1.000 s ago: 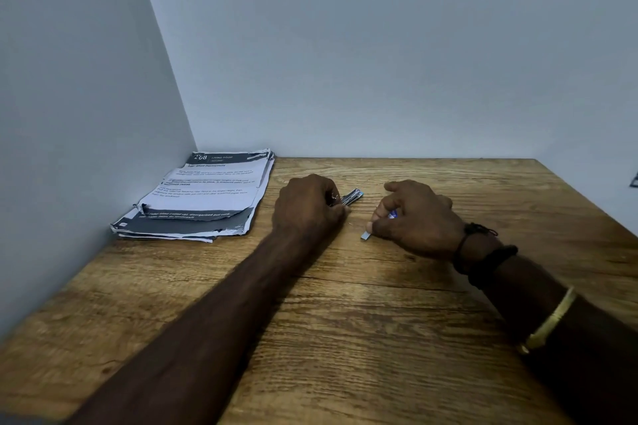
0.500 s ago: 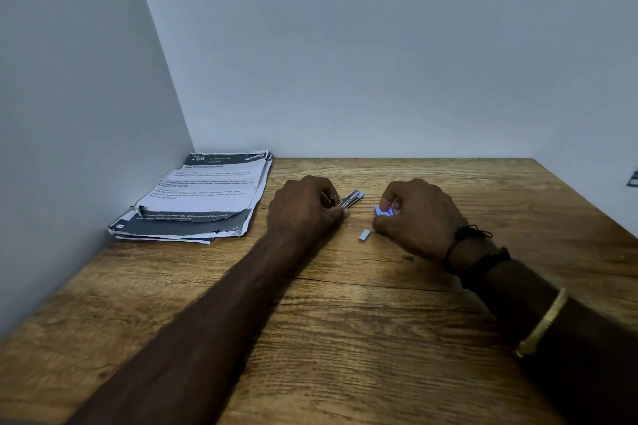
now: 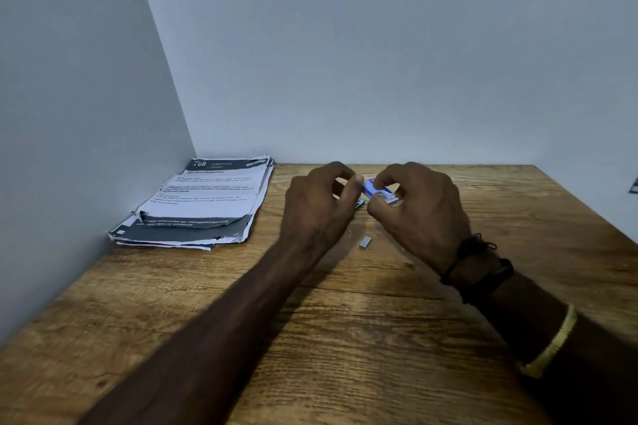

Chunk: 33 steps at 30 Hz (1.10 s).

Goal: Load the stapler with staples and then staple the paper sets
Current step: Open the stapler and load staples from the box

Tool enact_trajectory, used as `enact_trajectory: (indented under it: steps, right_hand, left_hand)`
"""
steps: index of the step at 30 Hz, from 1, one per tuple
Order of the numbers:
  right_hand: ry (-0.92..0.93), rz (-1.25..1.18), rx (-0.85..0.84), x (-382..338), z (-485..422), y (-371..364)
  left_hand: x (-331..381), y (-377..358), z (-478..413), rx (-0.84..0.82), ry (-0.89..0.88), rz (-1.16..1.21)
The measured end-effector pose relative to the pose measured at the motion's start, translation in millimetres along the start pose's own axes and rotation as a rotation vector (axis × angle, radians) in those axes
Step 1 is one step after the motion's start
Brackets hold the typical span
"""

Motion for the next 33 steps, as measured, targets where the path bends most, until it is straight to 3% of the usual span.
enact_trajectory:
  steps: [6, 9, 16, 25, 33]
  right_hand:
    - [0.093, -0.069, 0.006, -16, 3, 1]
    - [0.101, -0.097, 0.015, -17, 5, 0]
    - [0.138, -0.266, -0.043, -18, 5, 0]
    - [0.284, -0.241, -0.042, -20, 7, -1]
    - [0.176, -0.286, 0.024, -14, 5, 6]
  left_hand:
    - [-13, -17, 4, -0.227, 0.365, 0.659]
    - [-14, -19, 3, -0.268, 0.447, 0.893]
    - [-25, -17, 1, -0.327, 0.568, 0.949]
    - [-34, -9, 1, -0.314, 0.636, 0.925]
    - [-33, -6, 2, -0.303, 0.674, 0.978]
Point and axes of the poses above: each hand's wrist, its own z-axis away from the middle knuckle, its own y-axis out of the back of the hand, x = y × z, the point moved 6 cm from there along -z, towards the middle knuckle, and after that the axes turned 11 degrees about -z, right-handed, at the moved point
